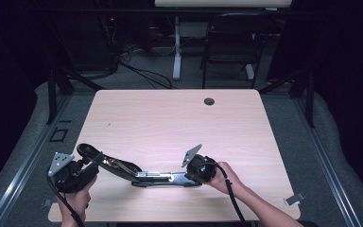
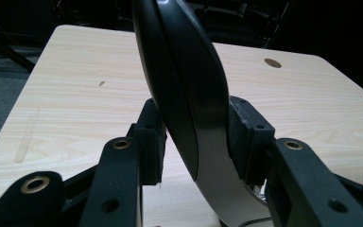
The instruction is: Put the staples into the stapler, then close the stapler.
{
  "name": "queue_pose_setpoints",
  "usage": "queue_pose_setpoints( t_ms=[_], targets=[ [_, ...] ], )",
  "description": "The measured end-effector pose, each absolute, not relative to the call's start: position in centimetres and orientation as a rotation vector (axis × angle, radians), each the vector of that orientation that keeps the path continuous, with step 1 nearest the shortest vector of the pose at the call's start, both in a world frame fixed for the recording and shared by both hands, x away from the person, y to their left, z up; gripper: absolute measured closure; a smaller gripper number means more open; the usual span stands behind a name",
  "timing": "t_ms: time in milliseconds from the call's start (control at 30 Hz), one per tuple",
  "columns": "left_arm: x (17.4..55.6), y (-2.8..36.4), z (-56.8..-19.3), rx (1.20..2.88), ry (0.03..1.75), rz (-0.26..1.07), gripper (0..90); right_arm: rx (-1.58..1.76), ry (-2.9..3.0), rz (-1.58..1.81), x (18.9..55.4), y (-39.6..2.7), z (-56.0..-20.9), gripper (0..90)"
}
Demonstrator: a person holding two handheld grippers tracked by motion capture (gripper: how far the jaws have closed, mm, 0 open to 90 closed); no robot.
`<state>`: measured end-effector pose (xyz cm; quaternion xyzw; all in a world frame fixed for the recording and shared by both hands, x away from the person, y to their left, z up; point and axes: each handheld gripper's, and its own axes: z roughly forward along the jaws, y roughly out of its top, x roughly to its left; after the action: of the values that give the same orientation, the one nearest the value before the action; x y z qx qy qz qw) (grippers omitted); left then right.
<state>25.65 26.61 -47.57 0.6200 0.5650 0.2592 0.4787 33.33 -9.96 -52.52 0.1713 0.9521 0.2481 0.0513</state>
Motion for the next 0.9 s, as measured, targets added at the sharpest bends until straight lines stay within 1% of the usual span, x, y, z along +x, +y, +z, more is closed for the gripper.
queue_pose_setpoints(
  t_ms=[300, 467, 600, 767, 900],
  targets=[
    [25.6, 26.6, -47.6, 1.511, 1.378, 0.631, 60.7, 0.509, 2.936, 0.645, 33.7, -9.5, -53.7, 90.0],
    [25.6, 26.6, -47.6, 1.511, 1.379, 0.627, 60.6, 0.511, 2.942, 0.654, 33.7, -9.3, -54.0, 90.0],
    [25.9, 26.3, -48.0, 1.534, 1.393, 0.58, 58.7, 0.498, 2.931, 0.625, 33.6, -9.2, -53.9, 90.0],
    [26.2, 26.2, -48.4, 1.533, 1.407, 0.516, 58.9, 0.507, 2.925, 0.633, 33.6, -9.2, -54.0, 90.0],
    [26.2, 26.0, -48.4, 1.523, 1.4, 0.512, 60.1, 0.522, 2.928, 0.644, 33.6, -9.4, -54.0, 90.0]
  ],
)
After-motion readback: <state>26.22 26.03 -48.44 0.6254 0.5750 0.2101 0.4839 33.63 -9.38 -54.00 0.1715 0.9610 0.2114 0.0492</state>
